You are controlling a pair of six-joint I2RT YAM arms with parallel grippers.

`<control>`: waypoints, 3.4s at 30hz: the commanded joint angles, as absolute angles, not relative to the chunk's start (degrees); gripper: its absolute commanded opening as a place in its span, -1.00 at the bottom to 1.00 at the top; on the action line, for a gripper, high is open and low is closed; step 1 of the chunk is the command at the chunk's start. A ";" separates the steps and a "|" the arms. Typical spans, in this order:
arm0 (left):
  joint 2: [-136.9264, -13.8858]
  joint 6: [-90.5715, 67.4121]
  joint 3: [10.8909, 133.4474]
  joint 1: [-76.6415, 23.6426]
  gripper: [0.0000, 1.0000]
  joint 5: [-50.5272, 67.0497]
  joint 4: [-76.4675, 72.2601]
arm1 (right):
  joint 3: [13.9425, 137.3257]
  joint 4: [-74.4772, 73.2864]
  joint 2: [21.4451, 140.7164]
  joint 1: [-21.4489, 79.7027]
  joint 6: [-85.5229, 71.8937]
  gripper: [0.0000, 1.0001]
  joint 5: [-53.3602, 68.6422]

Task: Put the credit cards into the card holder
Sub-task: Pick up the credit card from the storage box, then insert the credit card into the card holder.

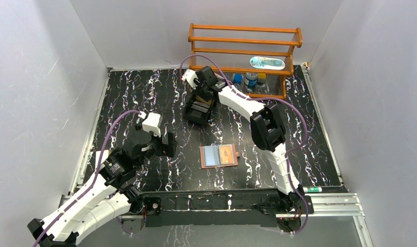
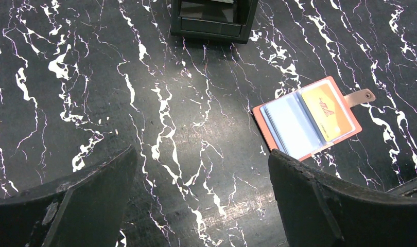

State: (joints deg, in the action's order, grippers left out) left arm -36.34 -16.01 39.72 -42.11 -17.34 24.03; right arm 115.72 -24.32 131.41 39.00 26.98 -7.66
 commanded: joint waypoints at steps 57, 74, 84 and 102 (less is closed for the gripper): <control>-57.07 -30.87 41.34 -42.01 0.01 5.47 15.77 | 61.82 -20.71 79.29 38.31 -53.56 -1.00 -1.18; -72.53 -40.85 35.04 -42.00 -0.98 13.18 -4.63 | 41.06 -0.42 74.73 33.31 -42.65 -1.00 20.42; -78.13 -41.16 33.64 -42.01 -0.92 14.91 -8.99 | 32.87 8.29 71.14 32.63 -39.02 -1.00 23.68; -82.84 -40.81 32.17 -41.99 -0.93 14.62 -9.44 | 26.76 13.66 72.35 32.01 -41.18 -1.00 19.62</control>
State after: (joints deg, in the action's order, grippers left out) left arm -83.07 -41.39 32.82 -42.11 15.09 -10.22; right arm 28.14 9.23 72.38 32.36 -40.45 20.71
